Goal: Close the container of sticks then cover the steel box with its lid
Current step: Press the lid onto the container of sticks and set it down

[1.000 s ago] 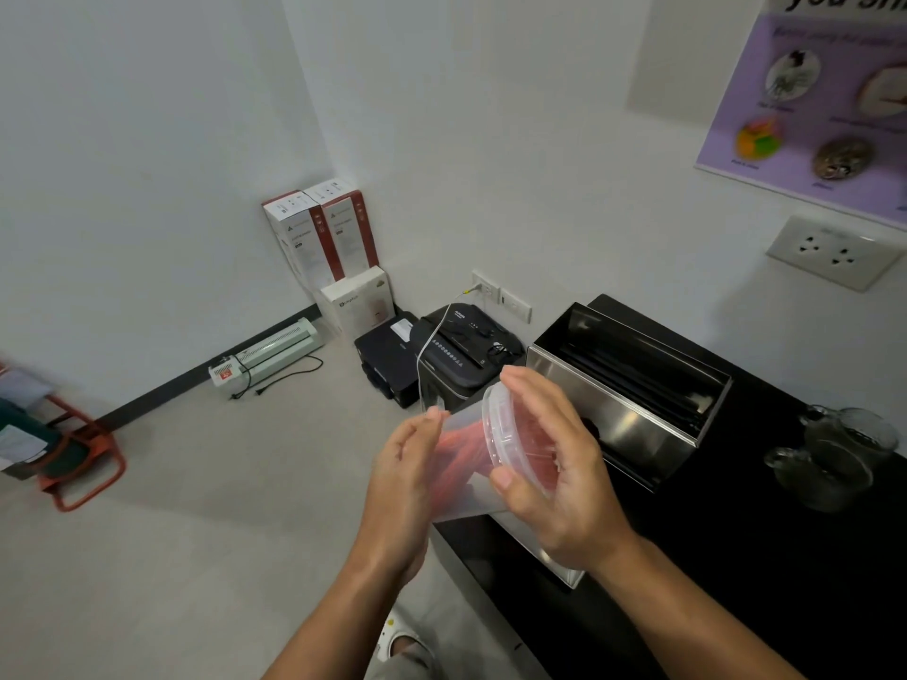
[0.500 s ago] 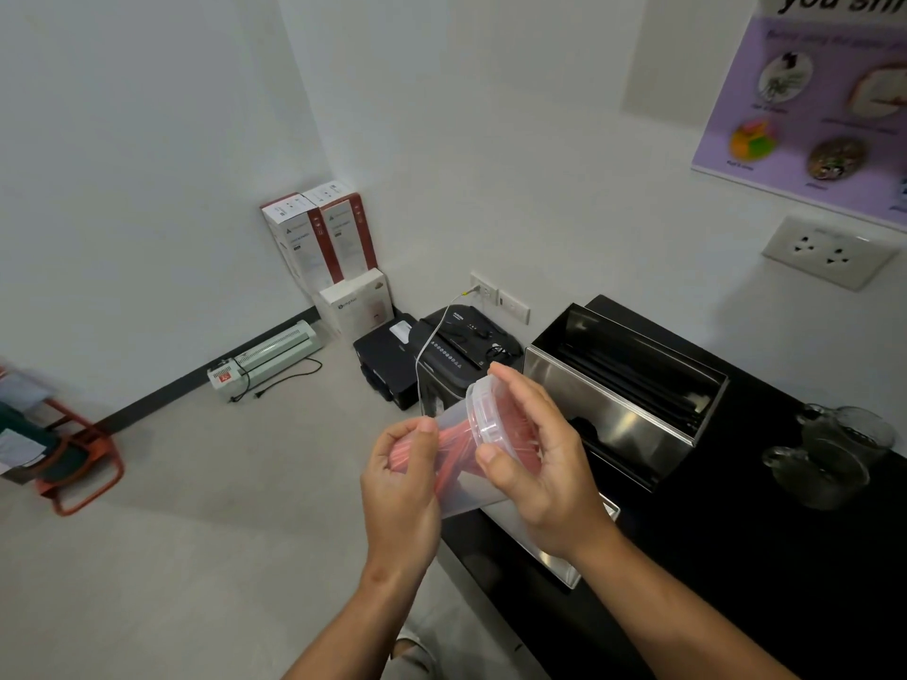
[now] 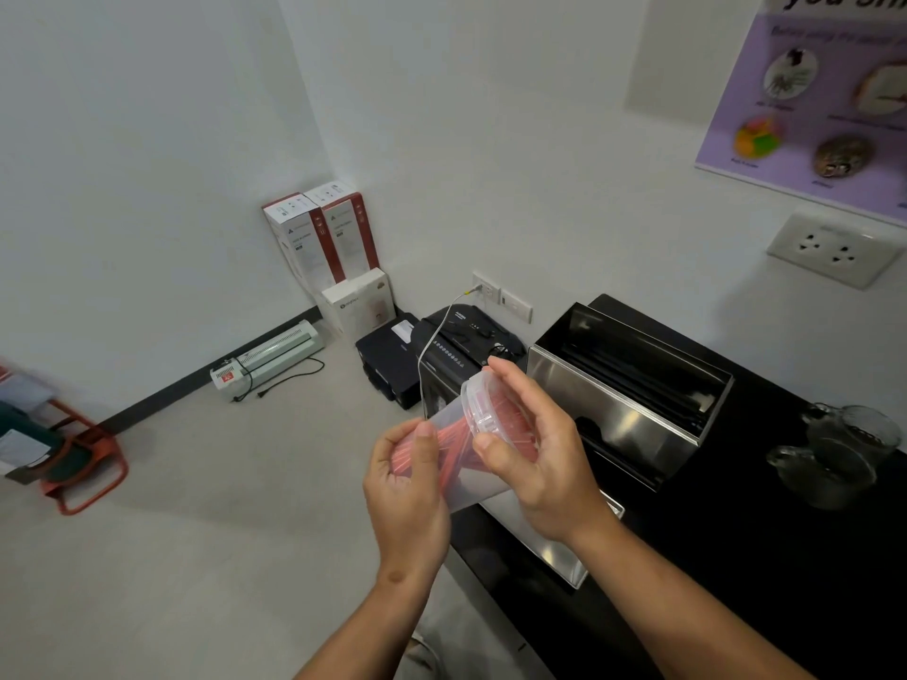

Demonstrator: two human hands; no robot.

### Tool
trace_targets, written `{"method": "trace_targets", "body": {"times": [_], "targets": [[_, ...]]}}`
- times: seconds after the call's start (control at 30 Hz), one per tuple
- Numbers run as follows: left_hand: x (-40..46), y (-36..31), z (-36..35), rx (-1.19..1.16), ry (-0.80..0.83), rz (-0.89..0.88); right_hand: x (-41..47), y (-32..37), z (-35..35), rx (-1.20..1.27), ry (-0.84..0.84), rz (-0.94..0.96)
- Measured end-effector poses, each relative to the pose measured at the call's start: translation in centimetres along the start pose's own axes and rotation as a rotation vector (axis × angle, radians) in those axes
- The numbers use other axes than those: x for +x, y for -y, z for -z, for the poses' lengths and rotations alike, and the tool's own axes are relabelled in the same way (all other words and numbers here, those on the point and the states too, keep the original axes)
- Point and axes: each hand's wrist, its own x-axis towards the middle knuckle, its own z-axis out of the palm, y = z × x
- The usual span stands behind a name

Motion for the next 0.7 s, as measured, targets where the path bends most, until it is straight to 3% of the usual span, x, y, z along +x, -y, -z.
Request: {"method": "trace_targets", "body": {"times": [0.23,0.47,0.63,0.7], "targets": [[0.0,0.6,-0.2,-0.001,0.007,0.048,0.1,-1.2,-0.1,0.008,0.009,-0.058],[0.5,1.7,0.9,-0.07,0.046,0.364,0.4,-1.9,0.8,0.04,0.156,-0.357],[0.5,0.8,1.5,-0.139,0.124,0.458,0.6,-2.3,1.4,0.032,0.116,-0.563],[0.4,0.6,1.6,-0.094,0.164,0.414,0.6,-2.8,1.2,0.063,0.104,-0.592]]}}
